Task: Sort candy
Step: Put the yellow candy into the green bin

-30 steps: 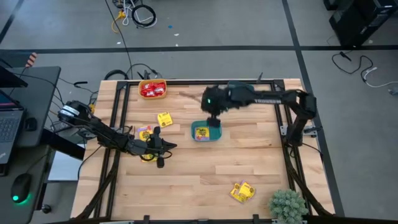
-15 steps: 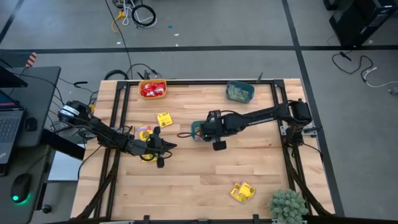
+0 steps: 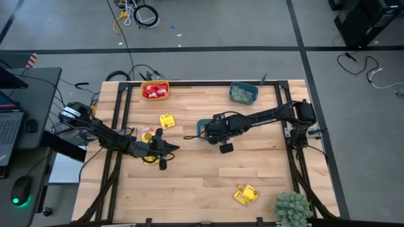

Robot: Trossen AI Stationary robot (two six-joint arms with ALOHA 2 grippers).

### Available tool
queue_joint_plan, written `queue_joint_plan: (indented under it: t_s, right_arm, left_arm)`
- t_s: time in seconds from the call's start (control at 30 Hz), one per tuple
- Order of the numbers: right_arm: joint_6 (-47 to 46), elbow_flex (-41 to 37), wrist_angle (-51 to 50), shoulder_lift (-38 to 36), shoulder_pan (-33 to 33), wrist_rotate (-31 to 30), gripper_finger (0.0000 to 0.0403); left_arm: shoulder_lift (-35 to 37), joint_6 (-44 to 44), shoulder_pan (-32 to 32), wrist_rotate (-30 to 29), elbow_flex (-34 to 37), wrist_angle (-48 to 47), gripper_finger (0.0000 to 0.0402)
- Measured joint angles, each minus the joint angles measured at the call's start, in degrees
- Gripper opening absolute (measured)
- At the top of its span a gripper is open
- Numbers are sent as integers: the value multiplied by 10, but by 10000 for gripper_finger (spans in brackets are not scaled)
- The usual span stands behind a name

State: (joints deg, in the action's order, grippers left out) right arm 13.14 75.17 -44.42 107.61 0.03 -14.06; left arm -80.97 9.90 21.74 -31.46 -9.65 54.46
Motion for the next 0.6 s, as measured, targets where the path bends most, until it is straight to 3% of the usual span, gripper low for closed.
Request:
queue_joint_plan:
  t_s: [0.17, 0.27, 0.37, 0.53, 0.6]
  right_arm:
    - [-53, 29, -36, -1, -2, -2, 133]
    - [-72, 31, -36, -1, -11, 4, 152]
    - [-81, 18, 3, -2, -15, 24, 125]
    - [-84, 15, 31, -4, -2, 33, 17]
    - [-90, 15, 39, -10, 9, 21, 13]
  left_arm:
    - [0, 26, -4, 0, 0, 0, 3]
    - [8, 56, -24, 11, 0, -18, 3]
    - [29, 115, -72, 72, 0, -82, 2]
    - [74, 161, -159, 183, 0, -208, 1]
    - [92, 153, -185, 206, -10, -267, 1]
